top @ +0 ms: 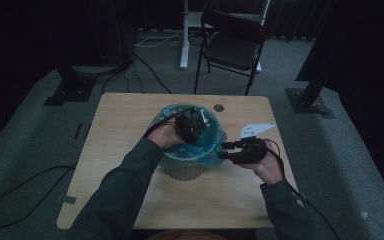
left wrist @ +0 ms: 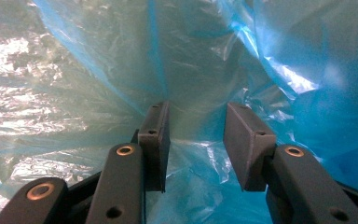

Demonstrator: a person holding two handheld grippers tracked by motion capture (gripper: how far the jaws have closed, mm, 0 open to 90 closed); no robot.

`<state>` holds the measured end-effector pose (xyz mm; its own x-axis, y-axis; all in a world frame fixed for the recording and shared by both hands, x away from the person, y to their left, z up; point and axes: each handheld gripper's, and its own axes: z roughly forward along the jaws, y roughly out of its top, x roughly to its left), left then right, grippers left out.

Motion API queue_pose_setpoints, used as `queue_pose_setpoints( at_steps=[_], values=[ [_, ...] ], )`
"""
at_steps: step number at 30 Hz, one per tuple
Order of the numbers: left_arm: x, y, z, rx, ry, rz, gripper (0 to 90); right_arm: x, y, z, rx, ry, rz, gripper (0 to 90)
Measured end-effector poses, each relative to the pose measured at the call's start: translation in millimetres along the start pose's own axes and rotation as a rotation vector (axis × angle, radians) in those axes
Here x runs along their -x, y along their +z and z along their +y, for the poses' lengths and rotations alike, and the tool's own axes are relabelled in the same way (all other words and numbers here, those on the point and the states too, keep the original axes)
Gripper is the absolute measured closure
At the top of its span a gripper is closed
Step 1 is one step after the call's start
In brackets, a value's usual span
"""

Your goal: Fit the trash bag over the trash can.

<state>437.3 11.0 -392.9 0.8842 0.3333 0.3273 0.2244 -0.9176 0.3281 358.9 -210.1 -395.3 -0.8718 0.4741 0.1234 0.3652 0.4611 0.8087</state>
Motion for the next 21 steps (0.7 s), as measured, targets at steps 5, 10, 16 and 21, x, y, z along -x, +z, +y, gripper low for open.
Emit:
queue_pose_setpoints(
  at_steps=[5, 10, 16, 21],
  values=[
    [0.1, 0.2, 0.1, -0.003, 0.0, 0.001, 60.7, 0.1, -0.2, -0.2, -0.001, 0.0, 0.0, 55.9],
    [-0.3, -1.4, -0.3, 0.012, -0.007, 0.01, 60.5, 0.1, -0.7, -0.3, 0.0, 0.0, -0.001, 55.9],
    [-2.7, -7.5, -1.9, 0.064, -0.031, 0.015, 60.5, 0.5, -1.9, -0.8, 0.003, 0.001, -0.003, 55.9],
    [-4.8, -15.1, -3.8, 0.12, -0.052, 0.013, 60.5, 1.0, -2.7, -1.4, 0.004, 0.004, -0.005, 55.9]
  ],
)
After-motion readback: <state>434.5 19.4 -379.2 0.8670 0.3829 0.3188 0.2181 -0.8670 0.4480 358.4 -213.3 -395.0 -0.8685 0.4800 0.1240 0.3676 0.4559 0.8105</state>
